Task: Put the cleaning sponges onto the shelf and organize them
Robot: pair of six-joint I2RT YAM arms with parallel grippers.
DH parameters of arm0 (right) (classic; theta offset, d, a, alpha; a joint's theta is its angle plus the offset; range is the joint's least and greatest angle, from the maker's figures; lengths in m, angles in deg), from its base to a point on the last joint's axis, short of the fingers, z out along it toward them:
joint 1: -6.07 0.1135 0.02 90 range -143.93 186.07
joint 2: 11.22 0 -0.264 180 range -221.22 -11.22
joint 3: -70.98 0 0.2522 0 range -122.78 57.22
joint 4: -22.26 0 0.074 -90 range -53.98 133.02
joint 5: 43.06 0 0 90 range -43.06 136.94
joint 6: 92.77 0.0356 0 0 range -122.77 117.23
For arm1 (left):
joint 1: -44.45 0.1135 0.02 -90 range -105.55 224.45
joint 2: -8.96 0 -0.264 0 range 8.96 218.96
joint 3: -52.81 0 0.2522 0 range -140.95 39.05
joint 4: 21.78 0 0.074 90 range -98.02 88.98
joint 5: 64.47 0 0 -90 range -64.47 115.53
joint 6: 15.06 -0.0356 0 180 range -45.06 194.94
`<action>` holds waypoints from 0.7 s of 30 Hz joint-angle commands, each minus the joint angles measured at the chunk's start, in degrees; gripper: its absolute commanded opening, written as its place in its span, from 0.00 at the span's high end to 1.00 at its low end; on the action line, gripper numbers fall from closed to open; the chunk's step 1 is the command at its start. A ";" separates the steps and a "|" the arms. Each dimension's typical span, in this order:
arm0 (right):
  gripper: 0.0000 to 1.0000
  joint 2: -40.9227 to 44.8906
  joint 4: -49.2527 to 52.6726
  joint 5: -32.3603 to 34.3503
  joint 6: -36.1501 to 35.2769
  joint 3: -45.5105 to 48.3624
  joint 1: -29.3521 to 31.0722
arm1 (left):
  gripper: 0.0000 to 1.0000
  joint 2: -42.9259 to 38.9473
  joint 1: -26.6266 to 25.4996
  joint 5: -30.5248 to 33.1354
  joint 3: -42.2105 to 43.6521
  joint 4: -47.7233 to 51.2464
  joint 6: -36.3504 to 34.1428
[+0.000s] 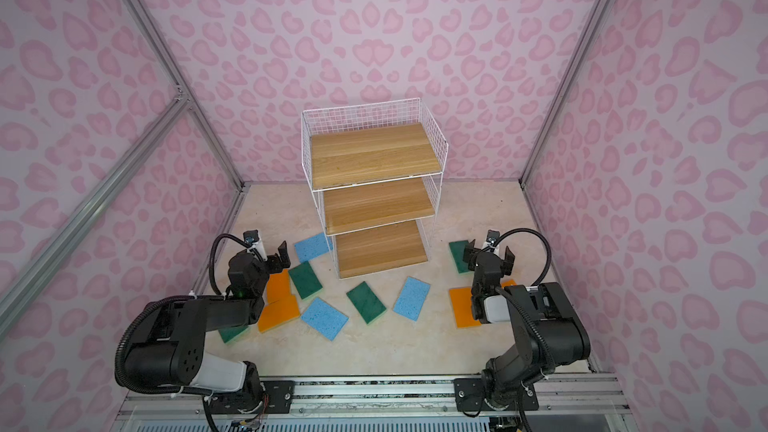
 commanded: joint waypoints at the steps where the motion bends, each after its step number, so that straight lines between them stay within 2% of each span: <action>1: 0.02 0.15 -0.27 0.38 0.30 0.00 0.05 | 0.02 0.01 -0.11 0.43 -0.29 -1.07 -0.47; 13: 0.02 0.49 1.05 0.25 0.61 -0.28 -0.11 | 0.02 0.06 0.00 0.25 -0.33 -1.07 -0.26; 21: 0.02 1.13 2.88 -2.09 0.81 -0.69 -1.10 | 0.02 0.10 -0.01 0.16 -0.35 -0.94 -0.26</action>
